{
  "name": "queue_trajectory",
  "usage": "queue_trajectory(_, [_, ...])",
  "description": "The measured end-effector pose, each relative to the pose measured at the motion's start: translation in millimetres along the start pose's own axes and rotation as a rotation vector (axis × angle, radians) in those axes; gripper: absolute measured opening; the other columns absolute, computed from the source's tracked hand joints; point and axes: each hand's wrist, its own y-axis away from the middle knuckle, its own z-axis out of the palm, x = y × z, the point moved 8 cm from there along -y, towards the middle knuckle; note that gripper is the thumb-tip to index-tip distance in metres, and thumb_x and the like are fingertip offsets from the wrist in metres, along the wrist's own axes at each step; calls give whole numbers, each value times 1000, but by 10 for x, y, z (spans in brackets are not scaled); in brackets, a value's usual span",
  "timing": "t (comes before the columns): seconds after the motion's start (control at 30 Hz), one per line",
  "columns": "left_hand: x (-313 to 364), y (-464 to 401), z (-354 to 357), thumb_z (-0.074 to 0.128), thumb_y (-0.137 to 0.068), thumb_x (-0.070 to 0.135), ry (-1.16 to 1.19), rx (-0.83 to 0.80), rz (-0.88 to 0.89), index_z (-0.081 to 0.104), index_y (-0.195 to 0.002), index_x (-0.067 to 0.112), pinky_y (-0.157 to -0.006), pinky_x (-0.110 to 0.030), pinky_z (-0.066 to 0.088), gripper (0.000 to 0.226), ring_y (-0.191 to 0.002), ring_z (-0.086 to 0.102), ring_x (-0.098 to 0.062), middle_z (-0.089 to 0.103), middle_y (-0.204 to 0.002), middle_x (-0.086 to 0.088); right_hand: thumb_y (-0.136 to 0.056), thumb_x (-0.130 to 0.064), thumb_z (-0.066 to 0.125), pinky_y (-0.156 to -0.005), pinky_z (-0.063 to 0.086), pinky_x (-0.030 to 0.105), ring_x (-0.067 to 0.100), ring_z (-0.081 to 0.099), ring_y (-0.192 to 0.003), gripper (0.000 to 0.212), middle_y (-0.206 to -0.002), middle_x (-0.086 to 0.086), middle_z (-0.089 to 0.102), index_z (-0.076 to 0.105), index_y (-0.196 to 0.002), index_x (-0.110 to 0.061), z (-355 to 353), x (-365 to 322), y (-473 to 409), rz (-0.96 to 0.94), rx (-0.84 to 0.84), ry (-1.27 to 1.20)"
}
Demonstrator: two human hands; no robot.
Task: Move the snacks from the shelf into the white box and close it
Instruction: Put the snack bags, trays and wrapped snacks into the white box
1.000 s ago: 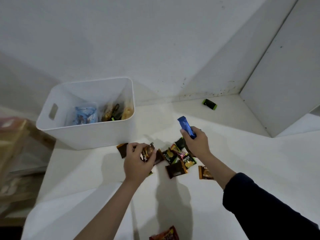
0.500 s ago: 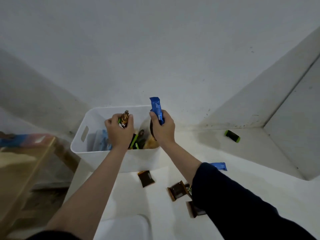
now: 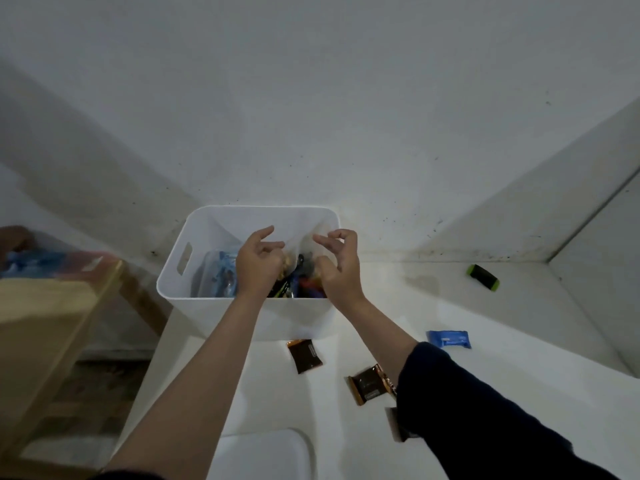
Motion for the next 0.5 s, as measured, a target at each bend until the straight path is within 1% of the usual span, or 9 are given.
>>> queue_trajectory(0.03, [92,88,-32,55,-84,2,-43,21,80,60,-118,15,-81,-22,54,37,-95,64,-18,69,-104,-8,-77,-16,51,-80,46,14,6,57,-110,36,-115,14,61,38,-111,-14,-28,-26,41,2,5,17])
queue_trajectory(0.1, [254,282,-83,57,-83,8,-155,82,250,62,-112,10,-78,-9,43,29,-99,60,-19,65,-107,-9,-82,-22,54,-79,44,7,7,56,-111,40,-116,10,61,40,-118,-13,-106,-99,156,-5,25,45])
queue_trajectory(0.13, [311,393,-94,57,-83,13,-213,114,322,63,-109,9,-79,-7,40,28,-100,59,-19,63,-107,-10,-84,-24,55,-79,43,5,8,56,-112,41,-117,9,61,40,-120,-13,-165,-125,229,-13,41,66])
queue_trajectory(0.17, [348,524,-90,56,-81,17,-265,137,379,63,-107,8,-81,-11,40,28,-99,57,-20,60,-106,-10,-85,-27,56,-79,44,5,8,55,-113,40,-117,8,61,41,-120,-13,-236,-147,317,-24,60,98])
queue_trajectory(0.2, [366,677,-77,56,-80,20,-300,159,436,63,-105,7,-83,-18,42,30,-98,56,-21,58,-105,-11,-86,-29,57,-82,44,7,8,55,-114,40,-117,6,60,42,-120,-13,-320,-160,425,-37,77,139])
queue_trajectory(0.27, [329,1015,-19,55,-79,22,-332,182,525,61,-105,5,-86,-28,45,32,-99,53,-22,56,-105,-12,-87,-32,57,-90,43,13,9,54,-115,41,-118,2,57,44,-121,-14,-507,-117,678,-49,102,241])
queue_trajectory(0.37, [118,1572,166,56,-78,26,-380,103,544,59,-110,4,-89,-32,47,38,-104,52,-23,55,-110,-13,-86,-37,56,-100,38,25,12,49,-117,49,-124,-1,52,44,-126,-13,-859,97,1174,22,114,431])
queue_trajectory(0.43, [-127,1961,324,58,-78,29,-409,-10,488,57,-112,6,-86,-40,51,41,-105,54,-24,53,-113,-10,-85,-45,52,-103,37,32,17,46,-119,56,-127,1,52,44,-129,-11,-1144,286,1535,75,129,575])
queue_trajectory(0.5, [-416,2398,462,59,-77,36,-448,-129,399,57,-116,10,-86,-46,50,47,-110,54,-24,52,-118,-8,-82,-55,45,-105,35,46,23,47,-122,66,-128,5,53,45,-129,-10,-1442,479,1860,144,154,729])
